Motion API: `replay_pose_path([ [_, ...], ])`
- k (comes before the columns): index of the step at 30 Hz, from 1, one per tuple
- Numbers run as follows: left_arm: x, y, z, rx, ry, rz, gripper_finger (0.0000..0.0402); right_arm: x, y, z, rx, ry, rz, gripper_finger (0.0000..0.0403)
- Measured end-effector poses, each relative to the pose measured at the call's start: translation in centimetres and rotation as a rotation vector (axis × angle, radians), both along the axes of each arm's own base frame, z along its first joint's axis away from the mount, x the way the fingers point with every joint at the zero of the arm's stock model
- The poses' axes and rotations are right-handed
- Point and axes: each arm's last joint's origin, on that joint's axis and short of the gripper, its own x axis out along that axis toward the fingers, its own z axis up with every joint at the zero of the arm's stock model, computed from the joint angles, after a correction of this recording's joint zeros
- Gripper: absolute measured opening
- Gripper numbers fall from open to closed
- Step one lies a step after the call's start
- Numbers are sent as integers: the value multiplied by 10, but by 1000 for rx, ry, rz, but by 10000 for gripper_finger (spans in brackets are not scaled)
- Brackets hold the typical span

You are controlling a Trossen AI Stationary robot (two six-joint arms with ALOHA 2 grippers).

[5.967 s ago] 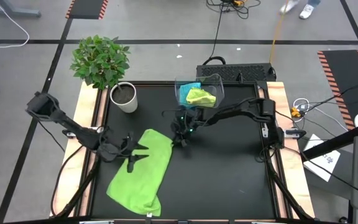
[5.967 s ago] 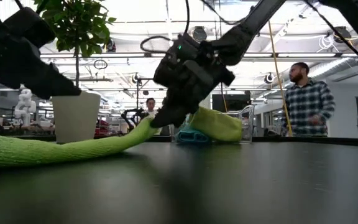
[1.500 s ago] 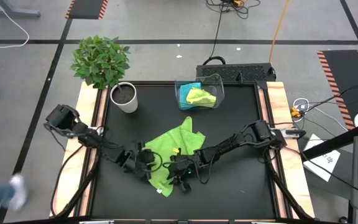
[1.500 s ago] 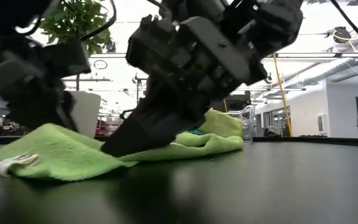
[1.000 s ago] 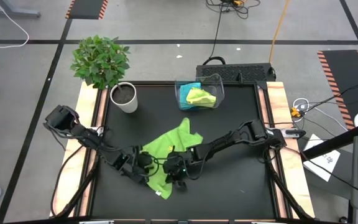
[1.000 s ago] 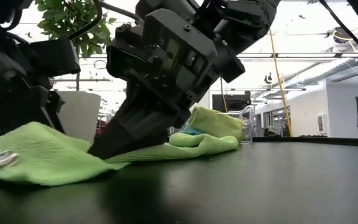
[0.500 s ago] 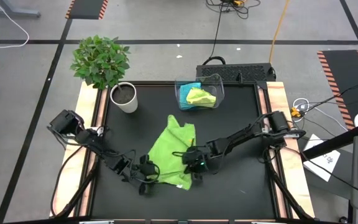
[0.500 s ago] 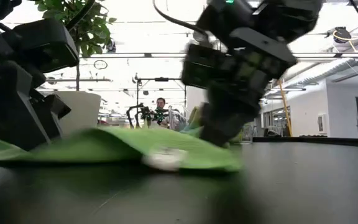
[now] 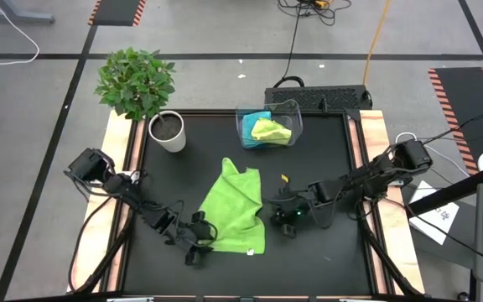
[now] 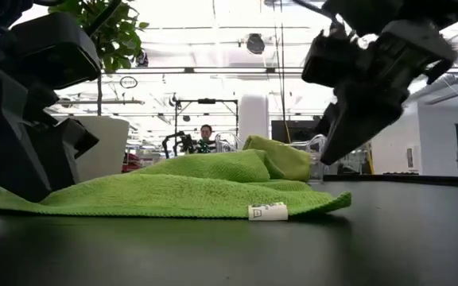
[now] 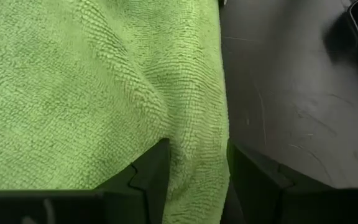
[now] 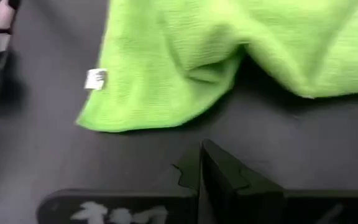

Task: Fold microfiber towels
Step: Fold the green microfiber cloth

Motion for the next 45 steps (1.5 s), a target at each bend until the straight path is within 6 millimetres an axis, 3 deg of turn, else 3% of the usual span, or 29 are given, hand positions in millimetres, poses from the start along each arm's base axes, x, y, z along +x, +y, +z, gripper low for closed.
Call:
replay_pose_path([
  [7, 4, 5, 3, 18, -20, -14, 163, 4, 25, 9, 16, -103, 128, 10],
  [13, 4, 8, 3, 11, -3, -18, 163, 0, 50, 15, 13, -185, 237, 56],
  [18, 6, 11, 3, 12, -8, -6, 163, -2, 68, 1, -22, -159, 311, 95],
  [25, 12, 20, 4, 5, -15, 32, 163, 22, 90, -23, -208, -103, 391, 104],
  [31, 13, 20, 4, 3, -16, 37, 163, 30, 99, -23, -370, -34, 365, 105],
  [45, 13, 20, 5, -4, -25, 37, 163, 35, 102, -20, -408, -116, 340, 105],
])
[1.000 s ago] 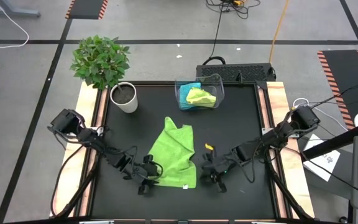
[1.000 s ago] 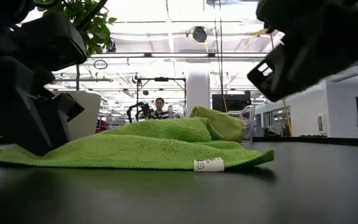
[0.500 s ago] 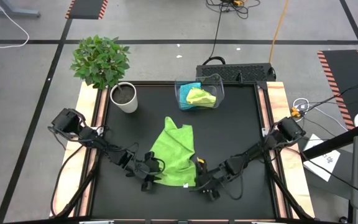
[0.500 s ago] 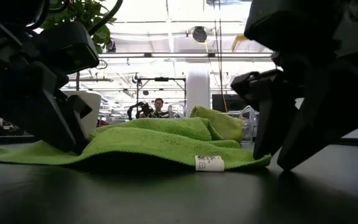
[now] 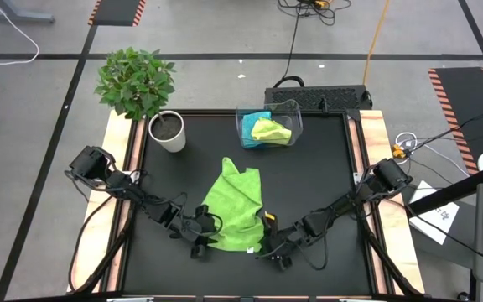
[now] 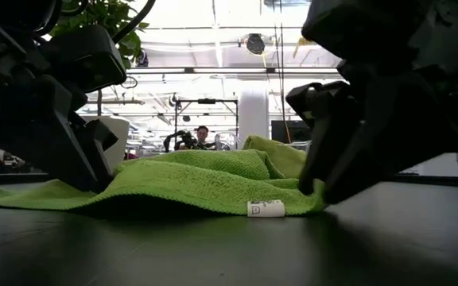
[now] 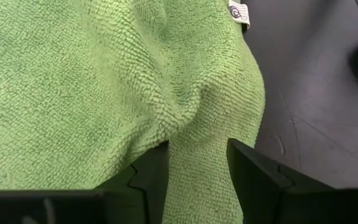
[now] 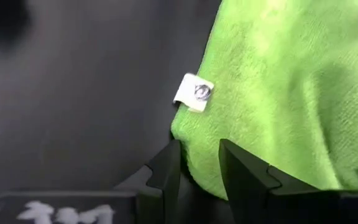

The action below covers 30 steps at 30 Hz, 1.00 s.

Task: Fold microfiber towels
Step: Fold the green microfiber cloth

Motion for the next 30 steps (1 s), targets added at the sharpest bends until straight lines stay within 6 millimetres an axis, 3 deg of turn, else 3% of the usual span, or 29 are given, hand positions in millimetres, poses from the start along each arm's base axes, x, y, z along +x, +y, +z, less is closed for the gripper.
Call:
replay_pose_path([
  [7, 0, 0, 0, -1, -3, 0, 163, 1, 0, -9, -7, 25, 10, 94],
  [13, 0, 0, 0, 26, -13, -28, 163, 1, 0, -10, -31, 22, 35, 14],
  [21, -17, -2, 24, 154, -25, -160, 163, 1, -2, -9, -32, 21, 27, 1],
  [26, -32, -9, 38, 179, -29, -205, 163, 1, -7, 5, -36, -9, 7, 1],
  [30, -44, -16, 42, 205, -15, -237, 163, -2, -9, 39, -2, -110, 13, 1],
])
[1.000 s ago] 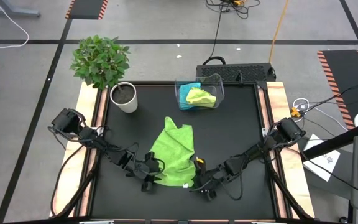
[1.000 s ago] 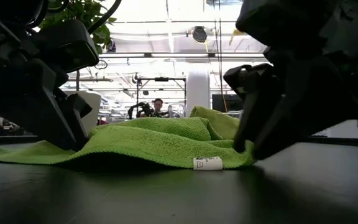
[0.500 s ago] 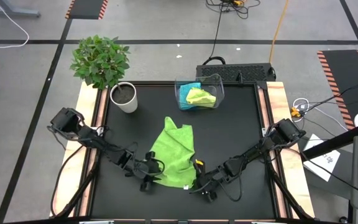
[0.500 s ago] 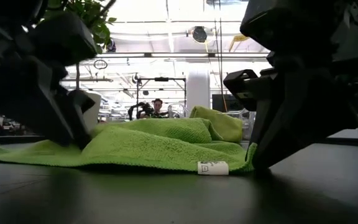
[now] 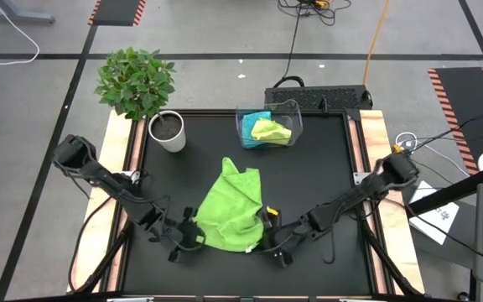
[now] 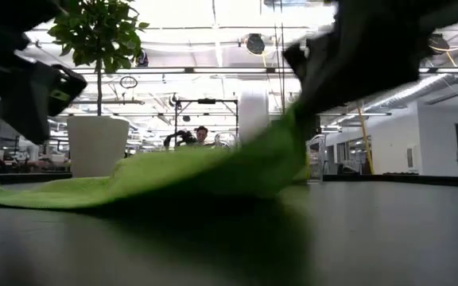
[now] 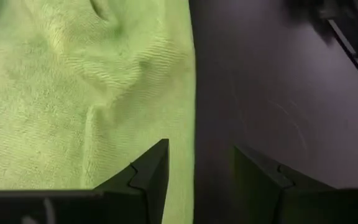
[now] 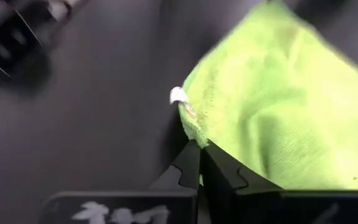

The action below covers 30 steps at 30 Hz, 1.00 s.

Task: Fold microfiber towels
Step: Fold the green microfiber cloth

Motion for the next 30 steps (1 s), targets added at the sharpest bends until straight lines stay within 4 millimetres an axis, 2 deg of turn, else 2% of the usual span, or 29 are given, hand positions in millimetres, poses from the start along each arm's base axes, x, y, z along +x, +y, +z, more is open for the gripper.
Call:
replay_pose_path([
  [5, -8, -5, -2, 89, -24, 12, 163, -10, -6, 40, 42, -94, 7, 0],
  [8, -10, -8, -1, 113, -54, 37, 163, -14, -12, 55, 63, -127, -6, 0],
  [15, -8, -16, -2, 66, -102, 66, 163, -7, -29, 62, 70, -160, -54, 0],
  [19, -5, -19, -15, 87, -79, 77, 163, -1, -37, 66, 63, -194, -45, 0],
  [24, 0, -21, -33, 101, -44, 106, 163, 8, -41, 82, 57, -247, -38, 0],
  [30, 1, -23, -38, 79, -37, 129, 163, 13, -39, 100, 37, -284, -21, 0],
])
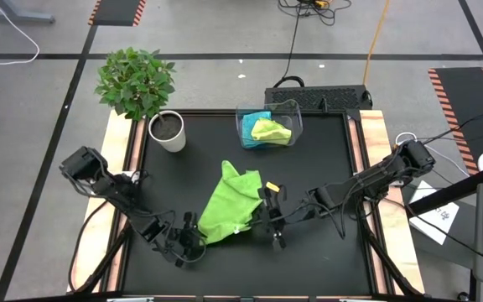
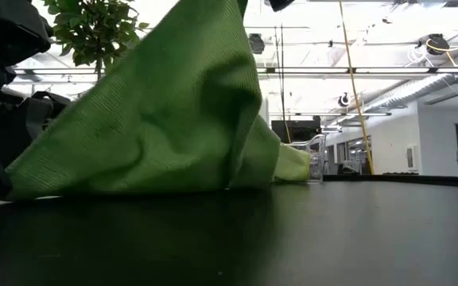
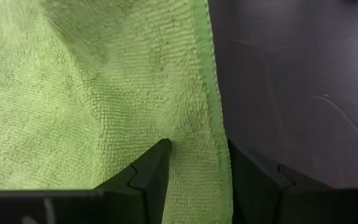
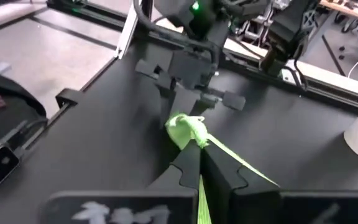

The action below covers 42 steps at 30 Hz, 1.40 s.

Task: Fold microfiber towels
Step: Fold the green microfiber cloth

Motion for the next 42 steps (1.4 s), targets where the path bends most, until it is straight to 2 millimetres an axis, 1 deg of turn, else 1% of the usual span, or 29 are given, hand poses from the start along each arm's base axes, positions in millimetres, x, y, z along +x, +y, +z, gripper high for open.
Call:
replay_pose_path([
  [4, -2, -2, 0, 11, -16, 14, 163, 0, -2, -1, -11, 27, -7, 0],
  [7, -2, 0, 0, 31, -31, 57, 163, 1, -3, 0, -4, 25, -12, 0],
  [9, -3, 2, -1, 76, -41, 95, 153, 1, -3, 0, -4, 25, -11, 0],
  [10, -3, 4, -1, 99, -42, 108, 141, 1, -3, 0, -4, 25, -10, 0],
  [12, -4, 5, -2, 128, -46, 113, 104, 0, -2, 1, -3, 23, -8, 0],
  [15, -3, 4, -1, 148, -56, 82, 27, -3, -2, 5, -3, 22, -6, 0],
  [16, -3, 3, 0, 153, -63, 65, 15, -5, -3, 6, -3, 24, -5, 0],
  [18, -2, 1, 1, 162, -83, 27, 11, -9, -2, 9, -6, 30, 0, 0],
  [20, -2, -2, 8, 181, -99, -8, 6, -14, -4, 16, -6, 21, 5, 0],
  [22, 2, -7, 24, 183, -126, -13, 5, -20, -5, 25, 3, 7, 7, 0],
  [24, 3, -8, 45, 208, -138, 0, 4, -29, -8, 34, 7, -2, 8, 0],
  [26, 5, -9, 71, 238, -151, 21, 3, -40, -13, 46, 20, -12, 0, 0],
  [29, 5, -2, 114, 306, -151, 70, 2, -58, -24, 68, 36, -59, -21, 0],
  [34, 9, 21, 188, 364, -183, 194, 2, -94, -53, 106, 74, -190, -83, 0],
  [36, 12, 32, 211, 393, -184, 208, 1, -109, -65, 121, 86, -237, -113, 0],
  [39, 18, 49, 244, 422, -204, 234, 1, -130, -82, 139, 102, -252, -160, 0],
  [42, 21, 68, 275, 435, -220, 273, 1, -144, -91, 153, 125, -238, -167, 0],
])
